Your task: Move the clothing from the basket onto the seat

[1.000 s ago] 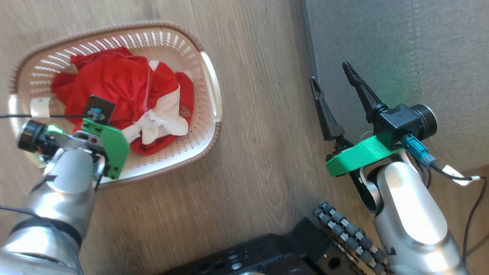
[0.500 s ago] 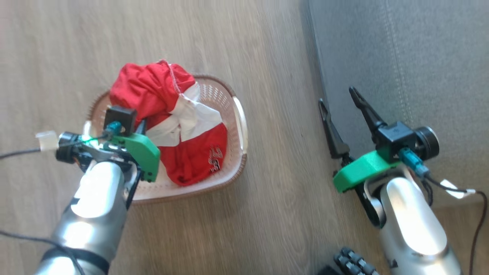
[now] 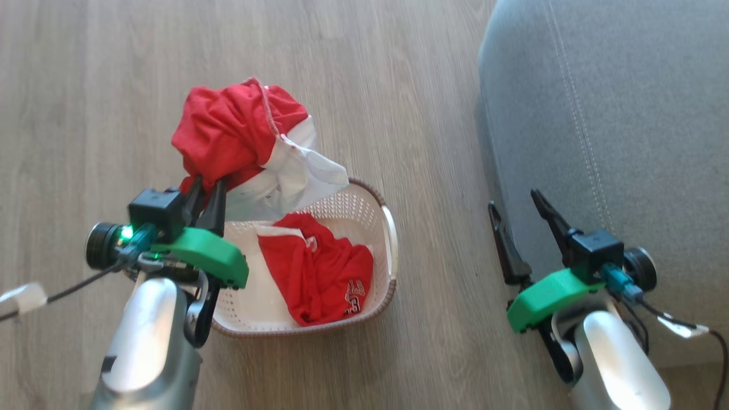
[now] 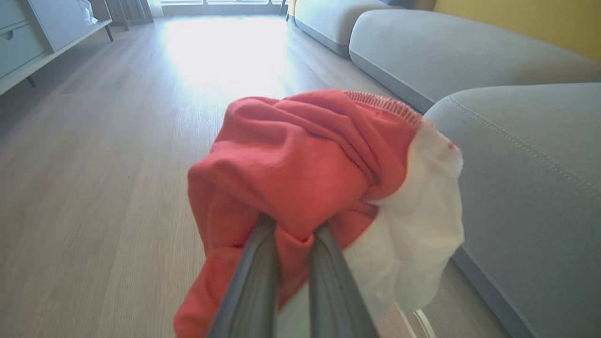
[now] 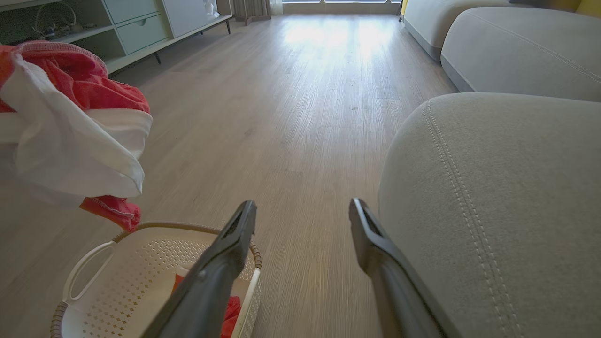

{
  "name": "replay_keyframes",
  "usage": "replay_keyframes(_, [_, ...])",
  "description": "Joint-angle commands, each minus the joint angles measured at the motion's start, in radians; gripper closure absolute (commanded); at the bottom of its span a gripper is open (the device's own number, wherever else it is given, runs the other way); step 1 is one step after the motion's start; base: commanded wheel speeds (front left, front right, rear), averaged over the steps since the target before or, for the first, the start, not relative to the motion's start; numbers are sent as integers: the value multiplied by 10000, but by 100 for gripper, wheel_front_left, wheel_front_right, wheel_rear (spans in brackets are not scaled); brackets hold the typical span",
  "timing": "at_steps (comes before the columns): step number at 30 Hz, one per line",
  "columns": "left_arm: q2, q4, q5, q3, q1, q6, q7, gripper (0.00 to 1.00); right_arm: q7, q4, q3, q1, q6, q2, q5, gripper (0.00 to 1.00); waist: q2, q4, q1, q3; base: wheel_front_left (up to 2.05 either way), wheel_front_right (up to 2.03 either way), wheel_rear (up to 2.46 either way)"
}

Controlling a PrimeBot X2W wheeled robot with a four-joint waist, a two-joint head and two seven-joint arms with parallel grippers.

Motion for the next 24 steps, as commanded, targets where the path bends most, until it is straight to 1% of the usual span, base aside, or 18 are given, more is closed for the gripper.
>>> replay_keyframes(1, [2,-736,-42,570,68,-140,-136,100,-19,-220,134,194,-2,-28,79,0,-1,235,1,-457,0,0,0])
replay_keyframes(6, [-261,-2130,89,1075,648,-382,-137,100,-19,-241,21,638,-2,-28,122,0,-1,367,1,-938,0,0,0])
replay_keyframes(12, [-346,-3481,151,1110,1162,-568,-137,100,-19,-525,3,961,-2,-28,28,0,-1,397,1,-1422,0,0,0])
replay_keyframes(18, [-353,-4737,-352,965,1396,-381,-137,100,-19,-923,20,1262,-2,-28,-11,0,-1,370,1,-1774,0,0,0])
replay_keyframes(24, [-354,-6182,-611,835,1262,-325,-137,100,-19,-1183,85,1438,-2,-28,-12,0,-1,340,1,-1865,0,0,0])
